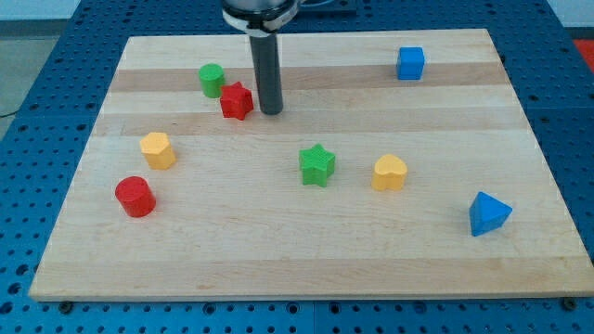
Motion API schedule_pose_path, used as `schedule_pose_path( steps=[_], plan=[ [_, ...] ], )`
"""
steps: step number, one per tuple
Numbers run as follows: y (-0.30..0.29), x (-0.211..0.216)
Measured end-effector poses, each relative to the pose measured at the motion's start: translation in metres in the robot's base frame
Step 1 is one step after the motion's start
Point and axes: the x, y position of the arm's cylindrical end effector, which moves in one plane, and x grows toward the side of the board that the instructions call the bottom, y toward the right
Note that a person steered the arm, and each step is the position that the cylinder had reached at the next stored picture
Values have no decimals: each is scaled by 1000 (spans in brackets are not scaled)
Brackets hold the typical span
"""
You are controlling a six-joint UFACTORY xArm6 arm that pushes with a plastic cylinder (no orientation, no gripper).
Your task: Slide the red star and the green circle up a bit
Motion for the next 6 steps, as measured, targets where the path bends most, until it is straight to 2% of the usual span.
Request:
schedule_pose_path(
  steps=[2,6],
  plan=[
    [-42,-3],
    [-75,10]
  ],
)
